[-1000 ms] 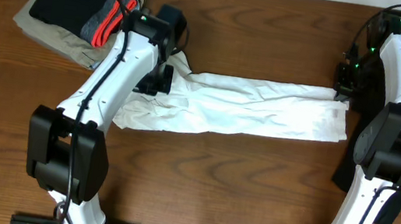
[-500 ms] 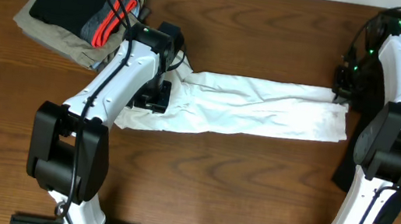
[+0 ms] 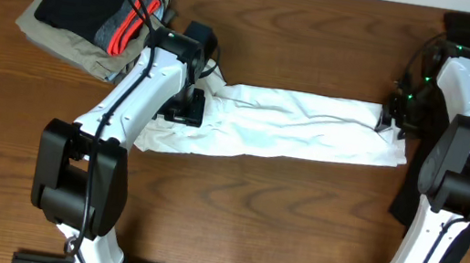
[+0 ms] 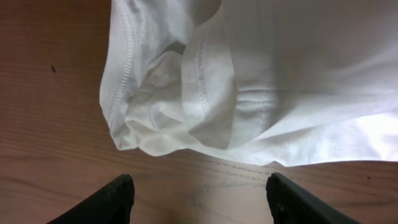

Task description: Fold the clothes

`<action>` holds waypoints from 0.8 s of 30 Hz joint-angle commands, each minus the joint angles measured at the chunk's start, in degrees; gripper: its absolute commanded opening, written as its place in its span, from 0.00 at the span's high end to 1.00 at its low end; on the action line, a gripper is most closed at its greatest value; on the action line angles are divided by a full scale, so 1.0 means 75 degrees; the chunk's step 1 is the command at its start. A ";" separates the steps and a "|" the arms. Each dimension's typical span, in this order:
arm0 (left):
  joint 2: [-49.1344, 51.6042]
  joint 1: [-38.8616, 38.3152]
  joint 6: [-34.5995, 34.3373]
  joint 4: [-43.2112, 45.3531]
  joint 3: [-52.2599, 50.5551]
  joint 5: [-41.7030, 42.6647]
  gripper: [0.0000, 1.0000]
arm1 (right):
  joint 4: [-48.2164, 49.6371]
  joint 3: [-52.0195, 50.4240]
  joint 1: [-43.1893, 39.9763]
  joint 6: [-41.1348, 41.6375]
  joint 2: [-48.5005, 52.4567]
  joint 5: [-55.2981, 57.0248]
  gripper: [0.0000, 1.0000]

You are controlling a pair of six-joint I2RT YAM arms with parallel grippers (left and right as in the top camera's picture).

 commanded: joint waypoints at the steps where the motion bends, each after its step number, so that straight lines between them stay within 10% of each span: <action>1: -0.0102 0.0041 -0.0009 -0.0003 -0.0017 -0.0009 0.30 | 0.0096 -0.0017 -0.0146 -0.0210 -0.0230 0.0000 0.26; 11: -0.0102 0.0041 -0.0012 -0.0003 -0.0017 -0.0009 0.30 | 0.0274 -0.0239 -0.0195 -0.0472 -0.0224 -0.0003 0.16; 24: -0.0102 0.0041 -0.0012 0.0023 -0.0017 -0.0009 0.29 | 0.1306 -0.1970 -0.0134 -0.0233 -0.0224 -0.0256 0.55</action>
